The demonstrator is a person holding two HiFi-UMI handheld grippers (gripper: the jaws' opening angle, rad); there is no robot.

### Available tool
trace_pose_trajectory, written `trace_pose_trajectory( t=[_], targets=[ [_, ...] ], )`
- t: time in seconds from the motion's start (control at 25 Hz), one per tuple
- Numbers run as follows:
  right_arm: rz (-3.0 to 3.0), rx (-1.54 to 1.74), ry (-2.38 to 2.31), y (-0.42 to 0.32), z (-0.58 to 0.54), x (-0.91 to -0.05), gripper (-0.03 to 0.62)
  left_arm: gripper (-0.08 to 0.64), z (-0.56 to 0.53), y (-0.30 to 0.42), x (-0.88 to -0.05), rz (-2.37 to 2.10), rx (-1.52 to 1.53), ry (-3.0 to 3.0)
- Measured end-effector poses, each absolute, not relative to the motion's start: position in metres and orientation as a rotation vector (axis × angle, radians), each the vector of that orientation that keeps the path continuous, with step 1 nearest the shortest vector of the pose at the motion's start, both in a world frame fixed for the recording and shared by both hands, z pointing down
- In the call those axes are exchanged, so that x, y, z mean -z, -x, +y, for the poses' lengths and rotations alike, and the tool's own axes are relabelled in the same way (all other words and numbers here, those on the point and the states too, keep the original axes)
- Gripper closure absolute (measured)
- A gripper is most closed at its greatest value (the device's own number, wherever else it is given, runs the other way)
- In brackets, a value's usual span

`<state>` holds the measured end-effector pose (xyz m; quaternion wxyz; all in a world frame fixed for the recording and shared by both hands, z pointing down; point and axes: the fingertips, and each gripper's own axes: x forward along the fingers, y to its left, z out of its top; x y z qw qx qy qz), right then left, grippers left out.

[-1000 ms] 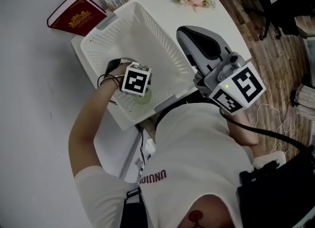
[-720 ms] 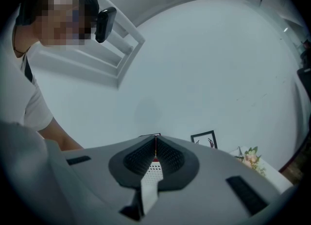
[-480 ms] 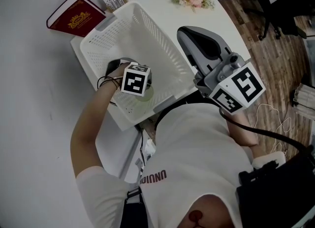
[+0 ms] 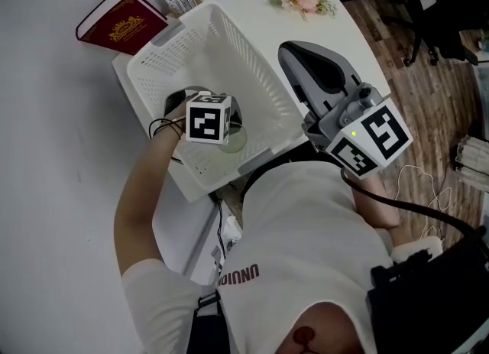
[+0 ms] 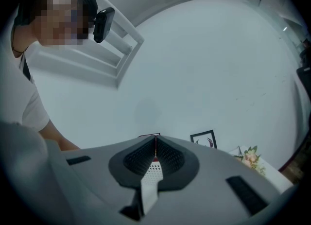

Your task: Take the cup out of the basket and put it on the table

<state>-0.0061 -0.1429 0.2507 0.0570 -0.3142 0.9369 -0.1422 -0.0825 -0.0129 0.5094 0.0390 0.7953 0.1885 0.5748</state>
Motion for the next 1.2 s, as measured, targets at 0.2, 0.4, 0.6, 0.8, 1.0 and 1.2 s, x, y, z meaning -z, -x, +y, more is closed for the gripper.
trace_pose_trajectory(
  t=[0.2, 0.4, 0.6, 0.8, 1.0, 1.2],
  targets=[
    [2.837, 0.434, 0.943, 0.006, -0.143, -0.249, 0.572, 0.532, -0.027, 0.07, -0.493, 0.409, -1.692, -2.524],
    [2.833, 0.436, 0.917, 0.008, -0.142, -0.248, 0.572, 0.532, -0.04, 0.065, -0.478, 0.236, -1.675, -2.613],
    [2.835, 0.433, 0.884, 0.01, -0.141, -0.245, 0.572, 0.532, -0.057, 0.068, -0.462, 0.03, -1.642, -2.665],
    [2.839, 0.43, 0.848, 0.015, -0.139, -0.242, 0.572, 0.534, -0.071, 0.073, -0.436, -0.167, -1.629, -2.708],
    [2.855, 0.409, 0.802, 0.023, -0.134, -0.237, 0.572, 0.534, -0.081, 0.081, -0.414, -0.366, -1.624, -2.713],
    [2.855, 0.392, 0.783, 0.026, -0.13, -0.232, 0.572, 0.534, -0.087, 0.085, -0.391, -0.563, -1.594, -2.743]
  ],
)
